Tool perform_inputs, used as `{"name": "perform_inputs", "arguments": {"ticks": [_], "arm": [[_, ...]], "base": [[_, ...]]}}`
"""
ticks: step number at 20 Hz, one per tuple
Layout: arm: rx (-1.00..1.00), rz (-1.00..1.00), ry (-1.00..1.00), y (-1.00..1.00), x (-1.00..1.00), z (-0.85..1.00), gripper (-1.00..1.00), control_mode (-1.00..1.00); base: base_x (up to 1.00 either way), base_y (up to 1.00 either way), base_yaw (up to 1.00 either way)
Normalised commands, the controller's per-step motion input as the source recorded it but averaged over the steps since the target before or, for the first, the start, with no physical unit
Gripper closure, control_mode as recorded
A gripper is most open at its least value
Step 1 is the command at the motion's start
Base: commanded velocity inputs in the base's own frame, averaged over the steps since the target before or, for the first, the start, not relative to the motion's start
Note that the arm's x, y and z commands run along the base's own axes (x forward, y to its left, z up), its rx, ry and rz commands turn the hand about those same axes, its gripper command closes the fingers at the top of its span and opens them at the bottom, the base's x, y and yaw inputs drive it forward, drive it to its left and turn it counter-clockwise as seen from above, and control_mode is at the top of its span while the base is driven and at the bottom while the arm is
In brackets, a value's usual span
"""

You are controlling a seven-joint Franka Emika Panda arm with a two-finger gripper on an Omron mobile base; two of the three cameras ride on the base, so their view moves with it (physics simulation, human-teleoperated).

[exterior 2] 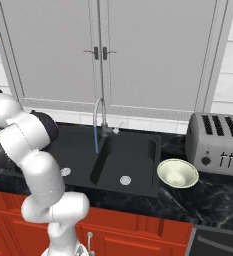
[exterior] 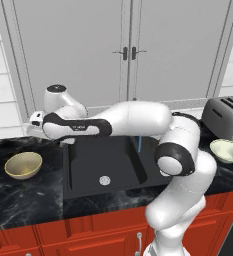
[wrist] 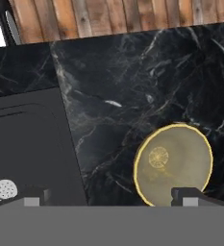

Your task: Rinse each bowl for a few seconds and place them down in the sink or on the counter.

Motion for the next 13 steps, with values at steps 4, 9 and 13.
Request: {"name": "perform_inputs", "arguments": {"ticks": [4, 9, 13], "arm": [[0.03, 0.08, -0.14, -0.46, -0.51, 0.60, -1.00, -1.00], [0.02, 0.09, -0.15, -0.48, -0.52, 0.59, -1.00, -1.00], [0.05, 0.09, -0.13, -0.52, -0.51, 0.56, -1.00, -1.00]], "base": [[0.00, 0.00, 0.00], [0.00, 0.00, 0.00], [0.00, 0.00, 0.00]]}}
